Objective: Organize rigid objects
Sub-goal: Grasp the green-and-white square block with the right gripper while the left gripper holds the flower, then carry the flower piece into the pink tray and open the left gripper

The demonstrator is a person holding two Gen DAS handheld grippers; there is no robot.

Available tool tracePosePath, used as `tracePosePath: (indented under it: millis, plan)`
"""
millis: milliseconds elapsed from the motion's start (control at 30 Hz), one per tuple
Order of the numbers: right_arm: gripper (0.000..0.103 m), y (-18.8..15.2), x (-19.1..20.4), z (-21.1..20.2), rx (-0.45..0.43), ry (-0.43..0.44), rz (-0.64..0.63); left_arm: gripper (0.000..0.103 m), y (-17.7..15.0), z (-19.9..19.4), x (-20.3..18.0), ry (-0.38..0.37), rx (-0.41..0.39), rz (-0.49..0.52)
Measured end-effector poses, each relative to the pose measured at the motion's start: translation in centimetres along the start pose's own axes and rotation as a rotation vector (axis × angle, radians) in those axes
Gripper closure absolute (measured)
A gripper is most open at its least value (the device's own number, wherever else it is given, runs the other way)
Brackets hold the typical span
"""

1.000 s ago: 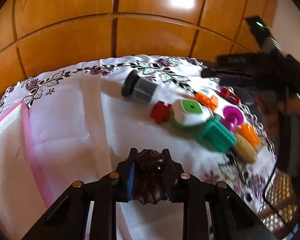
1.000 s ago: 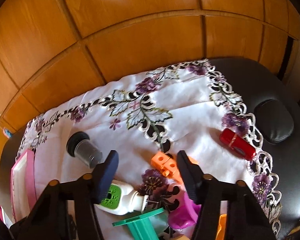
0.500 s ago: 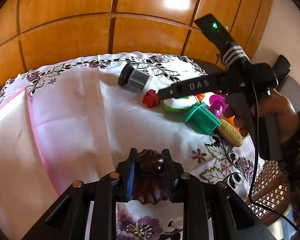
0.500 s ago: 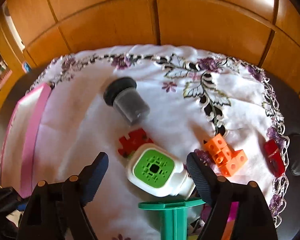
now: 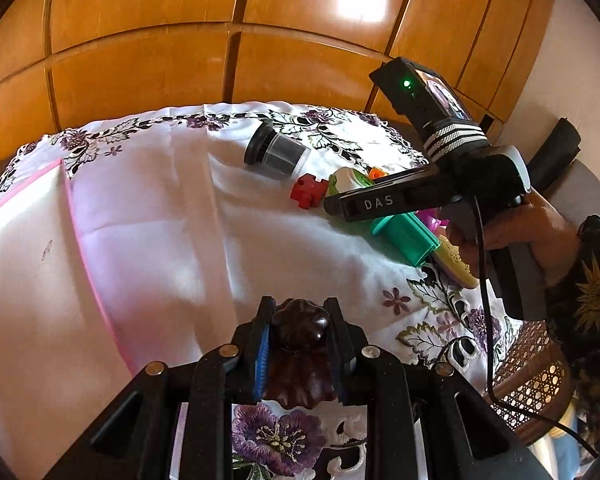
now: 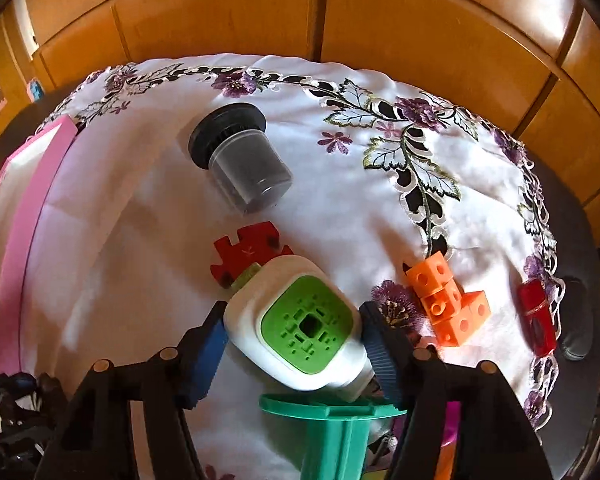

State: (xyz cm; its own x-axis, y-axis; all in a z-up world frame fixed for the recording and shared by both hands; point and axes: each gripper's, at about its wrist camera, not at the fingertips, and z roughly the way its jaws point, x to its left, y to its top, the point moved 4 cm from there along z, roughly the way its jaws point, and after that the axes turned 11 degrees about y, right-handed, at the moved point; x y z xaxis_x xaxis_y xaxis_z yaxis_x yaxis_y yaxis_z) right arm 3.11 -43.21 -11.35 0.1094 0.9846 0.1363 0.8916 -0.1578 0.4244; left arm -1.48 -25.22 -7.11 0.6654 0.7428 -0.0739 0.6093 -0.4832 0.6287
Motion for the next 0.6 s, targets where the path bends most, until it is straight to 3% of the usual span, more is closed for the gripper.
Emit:
tracePosePath:
  millis: [400,600]
  plan:
    - [0.037,0.1,0.8,0.4,-0.012,-0.011,-0.011,0.079,0.2,-1.1,0.7,-0.013,-0.018,-0.023]
    - [0.037,0.1,0.9,0.4,-0.012,-0.02,-0.024,0.079,1.9,-4.0,3.6,-0.025,-0.075,-0.106]
